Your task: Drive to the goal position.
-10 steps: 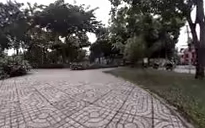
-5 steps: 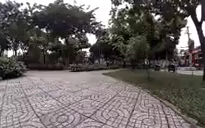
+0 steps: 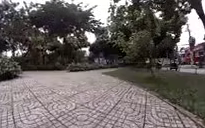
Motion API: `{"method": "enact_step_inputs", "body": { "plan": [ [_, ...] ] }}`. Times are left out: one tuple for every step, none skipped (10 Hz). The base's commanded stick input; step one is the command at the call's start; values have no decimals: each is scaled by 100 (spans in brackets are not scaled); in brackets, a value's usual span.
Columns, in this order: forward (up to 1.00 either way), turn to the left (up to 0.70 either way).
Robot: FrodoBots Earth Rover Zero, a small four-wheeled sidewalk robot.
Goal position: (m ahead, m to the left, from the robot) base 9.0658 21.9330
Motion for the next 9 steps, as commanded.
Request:
{"method": "enact_step_inputs", "body": {
  "plan": [
    [70, 0],
    [70, 0],
    [70, 0],
    [70, 0],
    [70, 0],
    [70, 0],
    [70, 0],
    [70, 0],
    [70, 0]
  ]
}}
